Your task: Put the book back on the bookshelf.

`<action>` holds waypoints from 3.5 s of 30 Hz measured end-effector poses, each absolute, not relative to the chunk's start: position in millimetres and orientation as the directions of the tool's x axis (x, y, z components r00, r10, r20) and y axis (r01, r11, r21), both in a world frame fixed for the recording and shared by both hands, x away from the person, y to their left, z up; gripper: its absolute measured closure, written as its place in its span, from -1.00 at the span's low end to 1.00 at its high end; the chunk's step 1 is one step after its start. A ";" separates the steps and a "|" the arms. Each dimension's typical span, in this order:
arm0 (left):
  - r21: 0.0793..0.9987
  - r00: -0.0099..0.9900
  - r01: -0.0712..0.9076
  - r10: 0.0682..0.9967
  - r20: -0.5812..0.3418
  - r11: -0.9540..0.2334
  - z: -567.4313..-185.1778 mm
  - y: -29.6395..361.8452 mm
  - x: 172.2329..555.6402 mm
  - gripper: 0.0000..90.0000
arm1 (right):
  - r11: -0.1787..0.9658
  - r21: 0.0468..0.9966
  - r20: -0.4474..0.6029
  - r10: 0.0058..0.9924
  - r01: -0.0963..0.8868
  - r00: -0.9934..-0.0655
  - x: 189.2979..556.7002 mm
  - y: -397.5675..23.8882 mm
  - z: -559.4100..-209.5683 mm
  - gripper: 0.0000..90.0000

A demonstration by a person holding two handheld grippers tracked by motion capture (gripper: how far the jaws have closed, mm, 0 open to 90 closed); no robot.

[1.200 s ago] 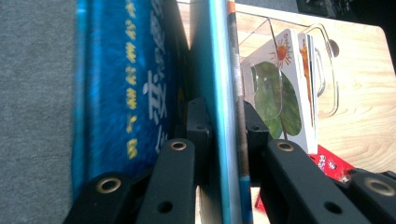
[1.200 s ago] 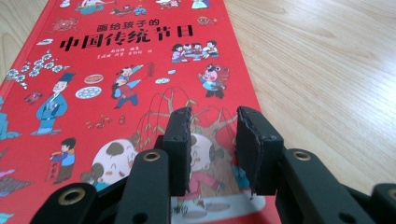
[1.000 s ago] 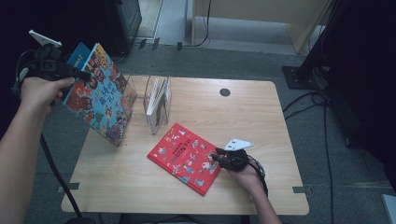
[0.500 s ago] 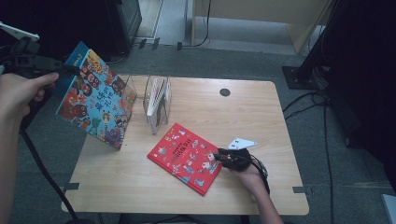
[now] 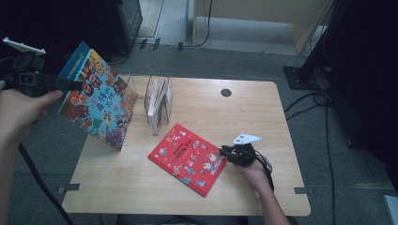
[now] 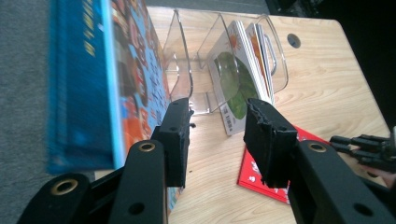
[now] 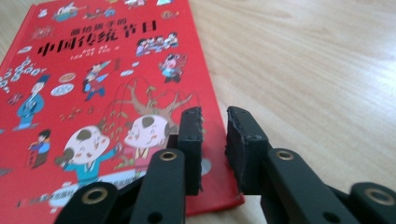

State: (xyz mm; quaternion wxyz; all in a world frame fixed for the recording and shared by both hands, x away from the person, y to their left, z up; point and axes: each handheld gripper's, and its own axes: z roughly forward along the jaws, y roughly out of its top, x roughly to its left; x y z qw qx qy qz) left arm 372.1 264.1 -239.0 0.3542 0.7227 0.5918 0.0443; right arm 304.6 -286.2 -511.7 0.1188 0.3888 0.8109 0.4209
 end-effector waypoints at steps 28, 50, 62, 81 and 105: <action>0.515 0.351 0.848 0.862 -0.366 -0.127 -377.0 190.1 333.8 0.44 | 0.331 0.775 0.145 0.736 0.538 -0.661 333.9 -279.4 -511.3 0.92; 0.477 0.378 0.865 0.827 -0.415 -0.156 -465.6 133.8 278.5 0.53 | 0.361 0.766 0.117 0.735 0.532 -0.668 337.7 -269.5 -523.8 0.94; 0.432 0.408 0.877 0.800 -0.440 -0.210 -497.8 102.6 275.5 0.48 | 0.354 0.766 0.122 0.739 0.537 -0.662 337.1 -270.3 -524.0 0.94; 0.472 0.428 0.857 0.797 -0.426 -0.208 -502.3 73.0 309.1 0.67 | 0.290 0.764 0.138 0.799 0.576 -0.586 300.0 -281.5 -524.5 0.92; 0.512 0.504 0.807 0.794 -0.338 -0.294 -502.6 51.7 315.6 0.99 | 0.276 0.763 0.106 0.838 0.585 -0.535 253.9 -276.7 -523.8 0.84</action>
